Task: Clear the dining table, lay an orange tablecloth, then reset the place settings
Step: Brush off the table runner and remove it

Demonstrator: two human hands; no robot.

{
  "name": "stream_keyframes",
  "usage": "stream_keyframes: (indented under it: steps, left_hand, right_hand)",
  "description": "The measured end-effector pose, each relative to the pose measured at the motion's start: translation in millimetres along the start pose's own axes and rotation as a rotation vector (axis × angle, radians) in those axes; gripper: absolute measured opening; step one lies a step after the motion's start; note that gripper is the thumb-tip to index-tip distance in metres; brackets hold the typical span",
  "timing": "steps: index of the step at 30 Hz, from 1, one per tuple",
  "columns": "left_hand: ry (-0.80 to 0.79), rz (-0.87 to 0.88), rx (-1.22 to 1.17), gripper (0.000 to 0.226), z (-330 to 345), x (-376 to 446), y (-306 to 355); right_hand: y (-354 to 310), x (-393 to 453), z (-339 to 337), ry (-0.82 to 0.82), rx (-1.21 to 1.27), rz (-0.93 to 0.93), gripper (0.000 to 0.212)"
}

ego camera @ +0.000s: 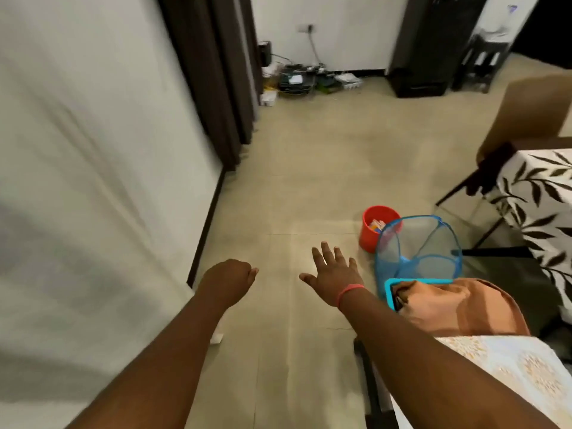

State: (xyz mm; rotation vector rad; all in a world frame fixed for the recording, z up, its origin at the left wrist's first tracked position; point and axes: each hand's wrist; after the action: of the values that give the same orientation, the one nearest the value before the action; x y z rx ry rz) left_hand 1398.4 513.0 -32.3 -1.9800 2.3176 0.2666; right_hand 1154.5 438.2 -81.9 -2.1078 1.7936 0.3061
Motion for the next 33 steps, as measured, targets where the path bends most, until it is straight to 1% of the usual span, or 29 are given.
stream_keyframes:
  steps: [2,6,10,17,19,24,26,28,30,33]
  left_hand:
    - [-0.010,0.081,0.009,0.046,-6,48,1]
    - [-0.053,0.288,0.020,0.045,-7,148,30]
    - [-0.085,0.411,0.027,0.047,-9,243,54]
    - [-0.135,0.488,0.038,0.046,-41,377,60]
    - [-0.158,0.525,0.036,0.046,-52,427,61]
    - [-0.194,0.581,-0.121,0.049,-65,554,84]
    - [-0.255,0.613,-0.188,0.050,-64,603,100]
    - [-0.312,0.638,-0.246,0.052,-64,646,111]
    - [-0.382,0.639,-0.271,0.053,-55,695,122]
    - [-0.443,0.645,-0.270,0.051,-36,745,141]
  right_hand:
    - [18,16,-12,0.029,0.026,0.094,0.084]
    - [67,54,-27,0.033,0.073,0.289,0.084]
    - [109,110,-45,0.009,0.128,0.406,0.085]
    - [152,209,-90,0.010,0.198,0.505,0.086]
    - [160,245,-103,0.021,0.231,0.537,0.086]
    - [179,332,-133,0.028,0.367,0.635,0.082]
    - [189,359,-144,0.006,0.449,0.697,0.080]
    - [202,384,-152,0.022,0.483,0.753,0.077]
    - [221,413,-156,0.032,0.557,0.823,0.073]
    - [246,444,-153,0.017,0.650,0.874,0.070]
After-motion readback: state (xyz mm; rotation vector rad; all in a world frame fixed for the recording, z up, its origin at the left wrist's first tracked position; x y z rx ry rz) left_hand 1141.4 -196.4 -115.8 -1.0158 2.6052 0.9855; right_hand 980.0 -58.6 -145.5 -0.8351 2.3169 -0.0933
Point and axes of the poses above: each hand's wrist, its own x-axis towards the middle knuckle, its own z-axis out of the palm, y = z × x, and after that the axes turned 12 degrees about z, right-handed
